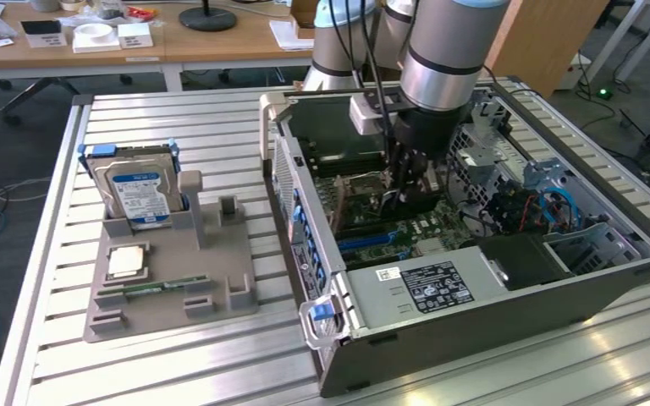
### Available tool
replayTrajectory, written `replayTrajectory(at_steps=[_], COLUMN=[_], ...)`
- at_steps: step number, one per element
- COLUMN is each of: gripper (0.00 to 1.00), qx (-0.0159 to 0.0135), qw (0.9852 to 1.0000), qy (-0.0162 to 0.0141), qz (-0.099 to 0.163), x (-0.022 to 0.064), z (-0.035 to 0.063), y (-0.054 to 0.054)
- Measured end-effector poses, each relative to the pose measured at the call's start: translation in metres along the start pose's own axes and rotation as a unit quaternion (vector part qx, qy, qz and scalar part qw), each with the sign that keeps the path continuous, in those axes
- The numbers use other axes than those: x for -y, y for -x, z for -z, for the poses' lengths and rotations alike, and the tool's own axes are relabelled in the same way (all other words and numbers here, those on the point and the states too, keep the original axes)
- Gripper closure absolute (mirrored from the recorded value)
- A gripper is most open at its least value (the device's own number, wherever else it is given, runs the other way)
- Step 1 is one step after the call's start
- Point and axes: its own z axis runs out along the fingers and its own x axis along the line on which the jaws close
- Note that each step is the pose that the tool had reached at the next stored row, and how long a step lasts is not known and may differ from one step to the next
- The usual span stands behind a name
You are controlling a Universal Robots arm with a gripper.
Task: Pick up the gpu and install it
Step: 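Insert the gpu into the slot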
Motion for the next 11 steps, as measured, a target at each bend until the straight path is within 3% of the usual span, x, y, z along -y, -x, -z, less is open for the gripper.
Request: replayTrajectory(at_steps=[11], gripper=[0.74], qx=[-0.0001], qw=[1.0], qy=[-0.0001], qz=[-0.001], x=[-0.0027], z=[-0.0008], y=[-0.0022])
